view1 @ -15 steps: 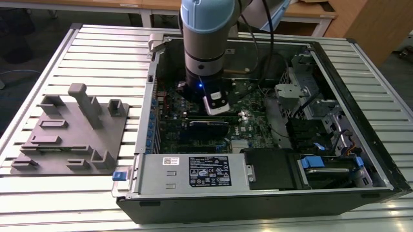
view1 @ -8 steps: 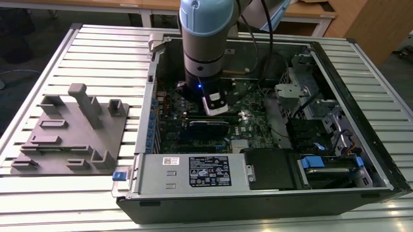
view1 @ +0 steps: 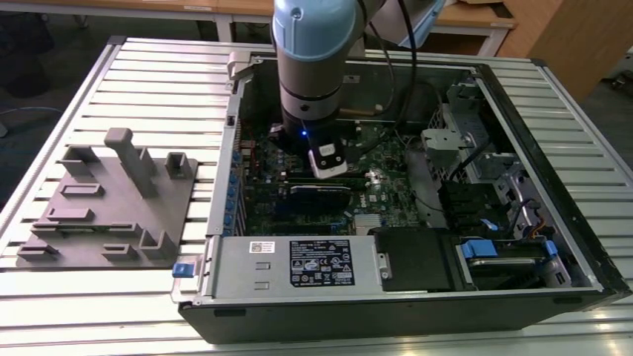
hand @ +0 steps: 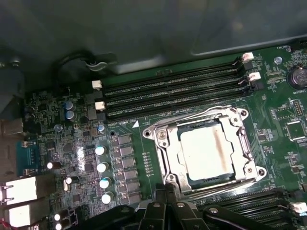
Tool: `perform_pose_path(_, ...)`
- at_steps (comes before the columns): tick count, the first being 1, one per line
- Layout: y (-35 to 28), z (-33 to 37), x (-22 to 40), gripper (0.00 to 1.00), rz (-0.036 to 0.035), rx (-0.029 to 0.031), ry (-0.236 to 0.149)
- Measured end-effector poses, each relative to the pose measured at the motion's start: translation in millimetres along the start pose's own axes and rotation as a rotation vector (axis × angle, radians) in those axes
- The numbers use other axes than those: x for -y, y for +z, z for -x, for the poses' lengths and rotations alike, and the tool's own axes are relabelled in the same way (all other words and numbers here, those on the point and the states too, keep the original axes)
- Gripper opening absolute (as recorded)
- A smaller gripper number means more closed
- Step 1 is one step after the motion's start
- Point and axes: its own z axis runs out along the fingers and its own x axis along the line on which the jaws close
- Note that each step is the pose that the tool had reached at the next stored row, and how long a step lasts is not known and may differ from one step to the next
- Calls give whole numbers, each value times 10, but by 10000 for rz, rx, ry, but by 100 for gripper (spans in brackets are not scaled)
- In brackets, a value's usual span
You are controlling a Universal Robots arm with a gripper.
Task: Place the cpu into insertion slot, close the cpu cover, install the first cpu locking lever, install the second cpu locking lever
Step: 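Install the second cpu locking lever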
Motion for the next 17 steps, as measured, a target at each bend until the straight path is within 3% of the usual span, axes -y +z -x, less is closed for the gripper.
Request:
perform_pose_path(12,30,-33,20,10,15,-3,0)
perform_pose_path(17,-51,-34,2,10,16,-2,1)
